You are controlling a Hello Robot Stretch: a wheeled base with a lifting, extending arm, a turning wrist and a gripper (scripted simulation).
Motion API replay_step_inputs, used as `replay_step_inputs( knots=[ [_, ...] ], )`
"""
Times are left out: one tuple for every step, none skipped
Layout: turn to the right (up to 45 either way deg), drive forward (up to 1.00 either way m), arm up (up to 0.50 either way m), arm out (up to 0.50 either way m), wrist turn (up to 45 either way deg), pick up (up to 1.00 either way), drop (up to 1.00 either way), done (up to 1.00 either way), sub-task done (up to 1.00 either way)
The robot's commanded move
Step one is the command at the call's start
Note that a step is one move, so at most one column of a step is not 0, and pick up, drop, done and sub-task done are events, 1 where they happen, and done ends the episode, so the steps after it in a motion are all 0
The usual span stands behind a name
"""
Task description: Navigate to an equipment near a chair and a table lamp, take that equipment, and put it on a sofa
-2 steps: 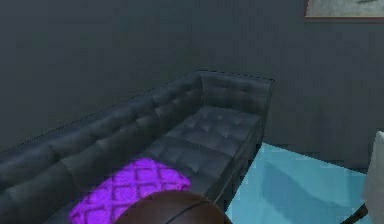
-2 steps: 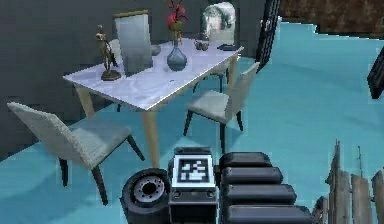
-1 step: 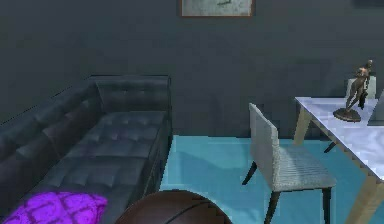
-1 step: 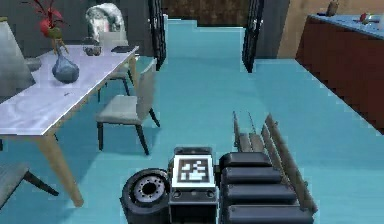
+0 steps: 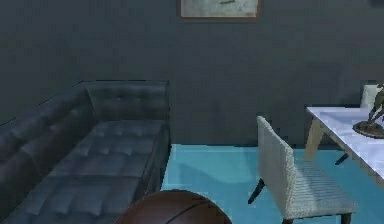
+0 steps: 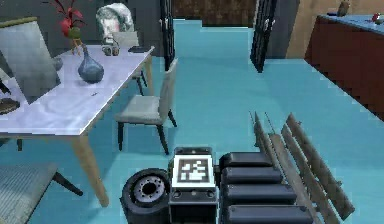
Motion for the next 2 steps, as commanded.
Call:
replay_step_inputs(
  knots=[
    [45.0, 0.00, 0.00, 0.00, 0.0, 0.00, 0.00, 0.00, 0.00],
    [45.0, 0.00, 0.00, 0.00, 0.0, 0.00, 0.00, 0.00, 0.00]
  ],
)
